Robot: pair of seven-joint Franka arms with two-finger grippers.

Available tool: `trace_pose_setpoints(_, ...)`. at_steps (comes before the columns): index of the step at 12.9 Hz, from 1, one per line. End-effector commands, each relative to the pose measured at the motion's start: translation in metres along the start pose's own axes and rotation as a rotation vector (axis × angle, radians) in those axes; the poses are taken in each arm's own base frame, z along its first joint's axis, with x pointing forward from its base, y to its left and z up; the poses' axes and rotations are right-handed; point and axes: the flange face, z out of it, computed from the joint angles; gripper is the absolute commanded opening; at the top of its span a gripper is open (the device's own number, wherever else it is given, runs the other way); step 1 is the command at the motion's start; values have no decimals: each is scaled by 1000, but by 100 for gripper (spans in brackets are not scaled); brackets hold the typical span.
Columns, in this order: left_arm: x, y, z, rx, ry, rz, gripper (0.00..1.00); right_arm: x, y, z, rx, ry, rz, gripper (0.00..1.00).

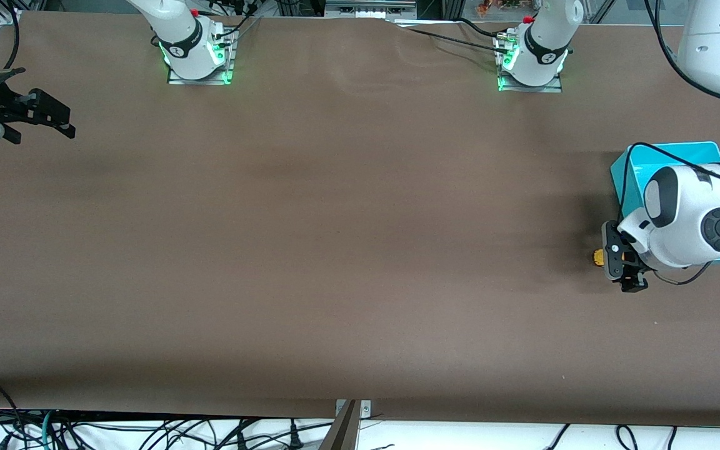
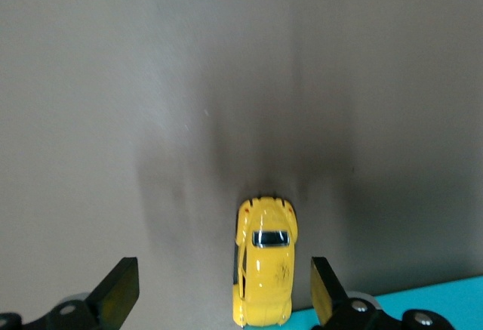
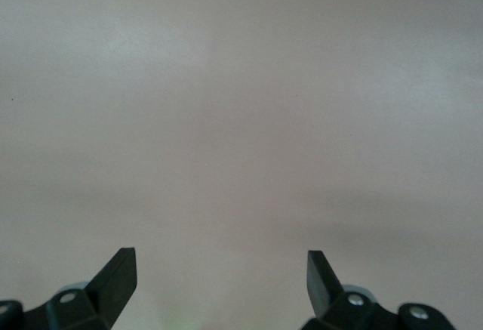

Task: Wind and store yellow beetle car
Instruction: 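Close the left gripper around the yellow car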

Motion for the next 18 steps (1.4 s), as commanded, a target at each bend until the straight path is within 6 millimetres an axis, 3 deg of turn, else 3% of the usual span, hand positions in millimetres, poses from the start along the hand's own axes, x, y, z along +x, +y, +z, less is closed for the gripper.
trace_pose_setpoints(1,-26,6,20,-12,-13,16,100,1,-1,-5,-7,-16,13,100)
trace_pose_setpoints(3,-30,8,24,-14,-11,13,100,0,-1,-5,-6,-24,16,100)
trace_pose_setpoints(9,-34,28,68,-5,15,-3,100,0,-1,-5,-6,-25,15,100)
trace_pose_setpoints(10,-38,27,67,1,16,-8,83,-1,-1,-4,-5,-30,16,100)
trace_pose_setpoints(11,-35,25,65,5,16,-3,44,-2,-1,-4,-4,-37,18,100)
trace_pose_setpoints(12,-28,24,64,6,16,7,26,-2,-1,-4,-4,-37,18,100)
trace_pose_setpoints(13,-24,22,63,8,21,9,16,-2,-1,-4,-4,-37,18,100)
trace_pose_setpoints(15,-20,17,55,22,21,9,13,-2,-1,-4,-4,-37,20,100)
trace_pose_setpoints(18,-11,6,19,42,11,17,14,-2,-1,-4,-4,-37,20,100)
